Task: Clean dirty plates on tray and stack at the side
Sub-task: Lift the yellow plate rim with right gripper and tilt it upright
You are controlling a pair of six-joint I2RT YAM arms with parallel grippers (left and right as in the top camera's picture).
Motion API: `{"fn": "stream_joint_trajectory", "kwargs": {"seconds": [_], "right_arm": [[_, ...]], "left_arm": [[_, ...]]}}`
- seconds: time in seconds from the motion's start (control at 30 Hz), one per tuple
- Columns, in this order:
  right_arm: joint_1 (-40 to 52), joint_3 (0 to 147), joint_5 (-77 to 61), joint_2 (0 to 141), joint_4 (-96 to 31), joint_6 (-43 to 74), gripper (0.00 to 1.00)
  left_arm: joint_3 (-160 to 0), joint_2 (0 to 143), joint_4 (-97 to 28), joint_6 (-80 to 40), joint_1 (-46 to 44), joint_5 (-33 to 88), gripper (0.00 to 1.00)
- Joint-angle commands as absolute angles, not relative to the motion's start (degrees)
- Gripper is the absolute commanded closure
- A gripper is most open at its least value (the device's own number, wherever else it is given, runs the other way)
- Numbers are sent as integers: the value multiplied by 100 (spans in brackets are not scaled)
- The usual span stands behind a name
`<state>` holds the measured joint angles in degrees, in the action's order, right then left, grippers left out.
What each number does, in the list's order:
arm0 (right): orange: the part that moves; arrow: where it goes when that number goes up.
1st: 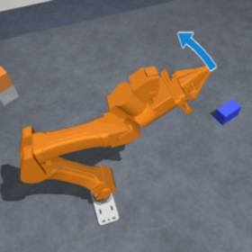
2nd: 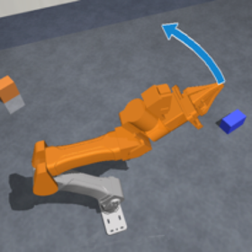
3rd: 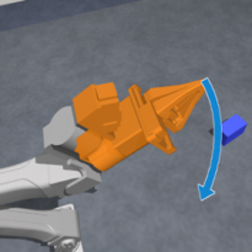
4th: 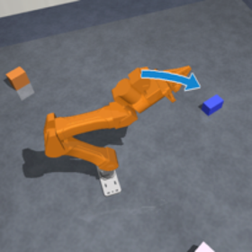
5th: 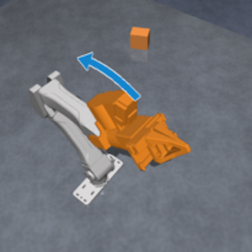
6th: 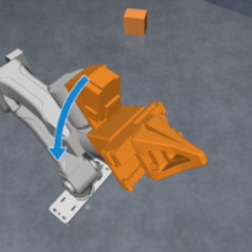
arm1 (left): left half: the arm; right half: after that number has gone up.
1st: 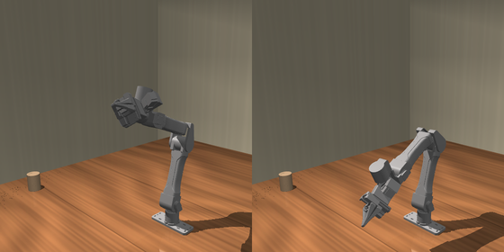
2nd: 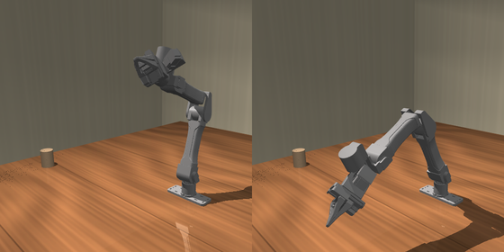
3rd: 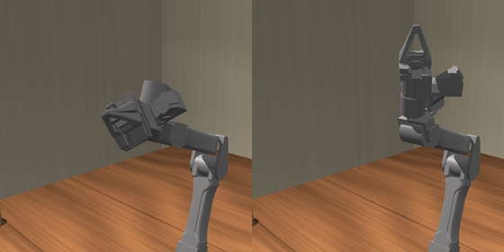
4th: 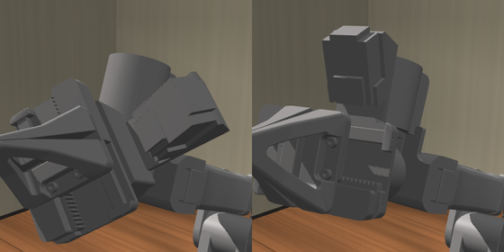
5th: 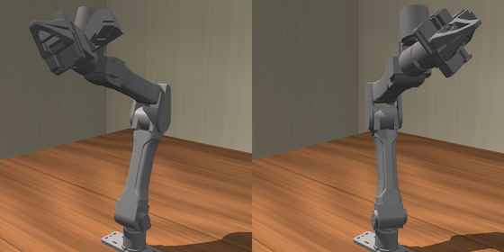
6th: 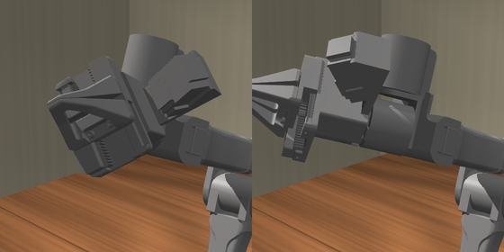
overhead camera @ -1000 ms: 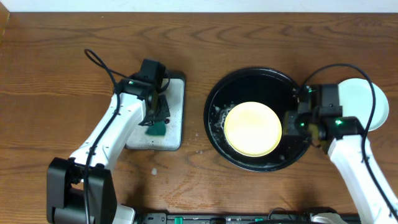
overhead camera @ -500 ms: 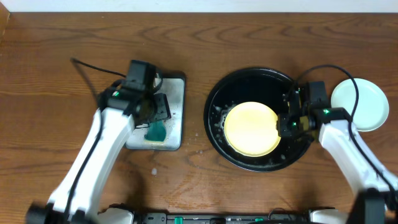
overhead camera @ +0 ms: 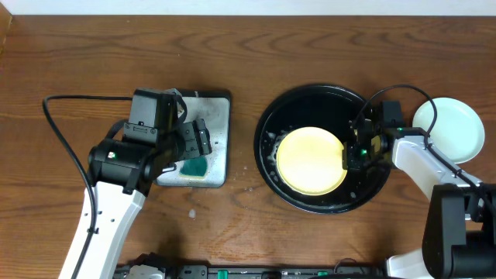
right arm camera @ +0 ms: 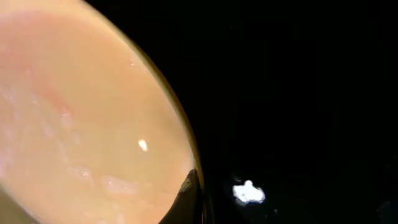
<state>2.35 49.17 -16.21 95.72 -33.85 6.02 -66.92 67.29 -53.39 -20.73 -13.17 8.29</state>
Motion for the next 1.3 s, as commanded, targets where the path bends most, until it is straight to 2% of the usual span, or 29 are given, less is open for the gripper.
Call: {"fn": "stream_joint_trajectory", "kwargs": {"seconds": [0.0, 0.23, 0.53, 0.83, 1.27], "right_arm": [[263, 5011, -1686, 9520, -3367, 600, 99], [596, 5310, -375, 8291, -3931, 681, 99], [1929, 5358, 2357, 6923, -4051, 679, 99], [3365, 5363, 4794, 6589, -4027, 121, 99], [5109, 5363, 6805, 6589, -4003, -650, 99]], "left_arm": [[-6810, 6718, -5352, -2036, -1278, 856, 17], [-6810, 6722, -5352, -2036, -1278, 856, 16], [-6810, 6724, -5352, -2036, -1278, 856, 16], [-6810, 6724, -5352, -2036, -1278, 856, 16], [-6810, 6724, -5352, -2036, -1278, 856, 16]]}}
